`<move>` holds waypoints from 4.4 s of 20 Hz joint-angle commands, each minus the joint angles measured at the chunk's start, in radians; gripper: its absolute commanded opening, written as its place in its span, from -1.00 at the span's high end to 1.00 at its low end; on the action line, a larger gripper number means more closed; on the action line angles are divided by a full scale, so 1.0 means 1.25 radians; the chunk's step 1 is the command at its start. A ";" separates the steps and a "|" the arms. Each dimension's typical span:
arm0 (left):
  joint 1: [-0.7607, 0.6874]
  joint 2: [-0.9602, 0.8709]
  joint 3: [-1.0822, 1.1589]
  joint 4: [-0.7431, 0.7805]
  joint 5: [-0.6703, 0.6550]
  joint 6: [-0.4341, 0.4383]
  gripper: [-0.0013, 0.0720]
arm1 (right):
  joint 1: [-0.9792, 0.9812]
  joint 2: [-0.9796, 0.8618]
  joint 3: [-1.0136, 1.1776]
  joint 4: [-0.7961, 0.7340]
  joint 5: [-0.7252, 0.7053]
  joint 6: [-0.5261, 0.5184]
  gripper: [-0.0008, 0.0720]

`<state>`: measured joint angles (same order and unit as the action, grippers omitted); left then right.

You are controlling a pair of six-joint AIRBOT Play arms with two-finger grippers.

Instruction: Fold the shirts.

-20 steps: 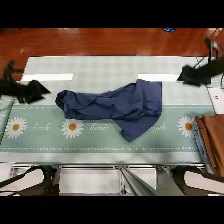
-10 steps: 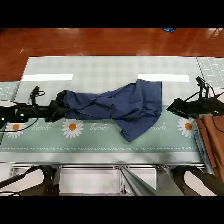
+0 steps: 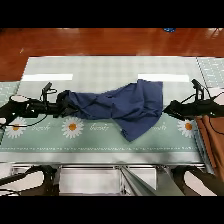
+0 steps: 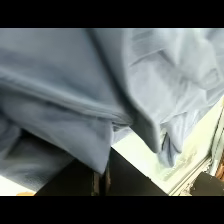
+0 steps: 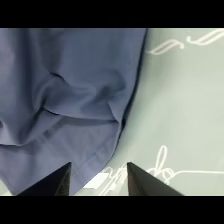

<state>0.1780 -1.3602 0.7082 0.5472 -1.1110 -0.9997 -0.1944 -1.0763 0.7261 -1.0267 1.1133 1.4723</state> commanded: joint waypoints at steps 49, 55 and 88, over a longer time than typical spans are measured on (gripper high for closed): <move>-0.166 0.582 0.569 0.947 -0.463 -0.479 0.91 | 0.002 0.461 0.365 -0.191 0.269 0.045 0.92; -0.166 0.396 0.187 0.837 -0.063 -0.620 0.91 | 0.002 0.246 0.217 -0.118 0.119 -0.016 0.92; 0.359 -0.002 0.046 0.327 -0.151 -0.275 -0.42 | -0.258 0.058 -0.062 0.135 0.059 -0.193 -0.14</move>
<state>0.6159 -1.3689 0.8513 1.0157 -1.3521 -1.3972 -0.5129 -1.0664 0.7029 -0.9119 1.1793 1.2625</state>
